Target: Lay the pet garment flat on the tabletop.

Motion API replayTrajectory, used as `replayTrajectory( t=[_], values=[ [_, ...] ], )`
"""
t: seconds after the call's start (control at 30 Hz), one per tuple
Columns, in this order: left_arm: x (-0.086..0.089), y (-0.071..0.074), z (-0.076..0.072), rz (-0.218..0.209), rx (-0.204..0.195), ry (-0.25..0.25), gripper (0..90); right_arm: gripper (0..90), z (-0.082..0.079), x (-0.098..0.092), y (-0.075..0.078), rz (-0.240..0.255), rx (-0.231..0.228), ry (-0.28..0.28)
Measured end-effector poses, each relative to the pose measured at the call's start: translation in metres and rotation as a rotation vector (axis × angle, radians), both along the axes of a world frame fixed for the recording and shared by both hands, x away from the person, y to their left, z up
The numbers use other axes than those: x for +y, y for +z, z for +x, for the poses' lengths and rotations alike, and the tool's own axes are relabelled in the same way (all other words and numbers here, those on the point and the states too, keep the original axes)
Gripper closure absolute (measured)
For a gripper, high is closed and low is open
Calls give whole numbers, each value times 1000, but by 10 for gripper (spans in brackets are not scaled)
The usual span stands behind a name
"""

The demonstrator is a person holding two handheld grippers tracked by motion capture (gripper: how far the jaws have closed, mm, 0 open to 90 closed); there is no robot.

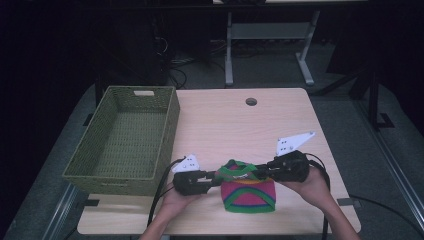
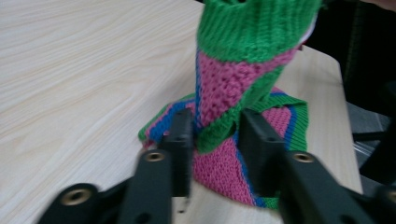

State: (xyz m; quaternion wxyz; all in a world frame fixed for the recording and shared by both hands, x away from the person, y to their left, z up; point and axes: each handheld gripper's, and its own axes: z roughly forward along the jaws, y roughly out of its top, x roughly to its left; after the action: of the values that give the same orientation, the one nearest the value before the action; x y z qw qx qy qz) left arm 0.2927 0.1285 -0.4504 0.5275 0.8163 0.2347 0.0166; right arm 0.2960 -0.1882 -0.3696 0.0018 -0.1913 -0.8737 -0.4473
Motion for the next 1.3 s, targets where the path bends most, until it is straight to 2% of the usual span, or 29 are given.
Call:
replayTrajectory(
  t=[0.13,0.27,0.47,0.53,0.8,0.93,1.13,1.3],
  values=[
    [-2,3,2,-6,-4,8,795,824,-2,-2,1,1,-8,-4],
    [-2,7,0,-5,-13,6,819,824,-3,-4,0,1,-9,-10],
    [-2,14,1,-5,-41,8,825,824,-5,-8,0,-5,-11,-18],
    [-4,17,1,7,-45,3,826,824,-6,-9,1,-6,-13,-19],
    [-2,29,8,9,-61,21,831,824,-6,-9,0,-6,-11,-23],
    [-1,33,12,26,-64,33,833,824,-6,-5,0,-13,-10,-14],
    [-2,38,20,21,-65,48,833,824,-7,-1,2,-19,-15,-7],
    [-5,42,26,26,-65,41,833,824,-4,-3,6,-16,-18,-15]
  ],
)
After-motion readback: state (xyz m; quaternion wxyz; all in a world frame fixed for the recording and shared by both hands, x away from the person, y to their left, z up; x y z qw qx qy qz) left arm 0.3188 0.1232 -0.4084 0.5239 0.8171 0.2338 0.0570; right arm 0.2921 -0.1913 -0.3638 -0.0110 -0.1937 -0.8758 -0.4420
